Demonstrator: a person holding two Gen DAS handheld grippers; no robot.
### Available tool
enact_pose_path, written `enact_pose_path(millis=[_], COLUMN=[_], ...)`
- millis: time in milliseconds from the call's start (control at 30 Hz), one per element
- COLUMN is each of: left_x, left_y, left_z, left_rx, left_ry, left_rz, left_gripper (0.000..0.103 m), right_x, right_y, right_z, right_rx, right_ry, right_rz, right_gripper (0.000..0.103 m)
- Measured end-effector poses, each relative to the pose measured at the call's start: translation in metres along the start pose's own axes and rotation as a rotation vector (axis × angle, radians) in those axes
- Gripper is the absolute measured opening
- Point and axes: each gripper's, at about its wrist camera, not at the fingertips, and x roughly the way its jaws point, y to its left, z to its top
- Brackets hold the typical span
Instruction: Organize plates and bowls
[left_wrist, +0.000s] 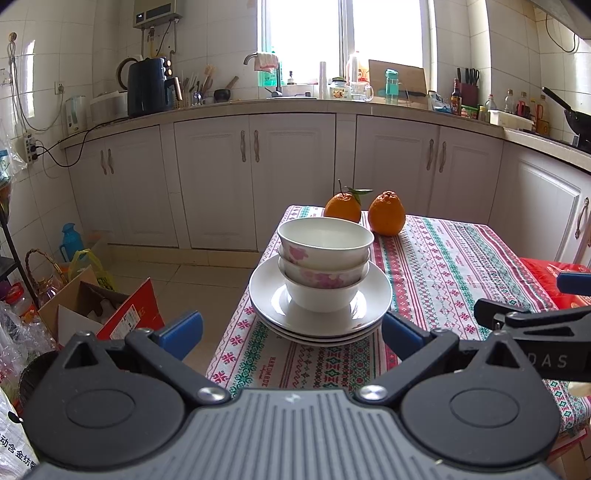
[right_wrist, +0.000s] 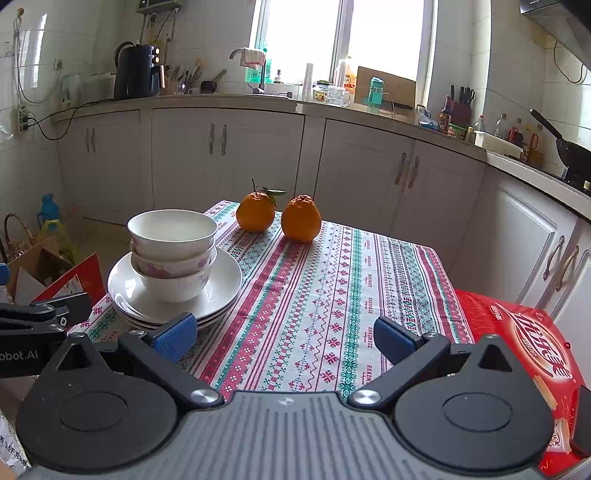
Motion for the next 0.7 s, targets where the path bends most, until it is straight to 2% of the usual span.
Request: enact_pose_path(millis=[700], left_x=[0.0010], left_y=[-0.0030], left_z=[-0.0013], left_rx=[-0.001], left_ry=[0.004], left_rz=[0.018], left_gripper=[0.102], right_x=[0.0016], right_y=[0.0004], right_z=[-0.0007], right_rx=[0.003], right_ry=[0.004], right_rz=[-0.011], right_gripper=[0.103])
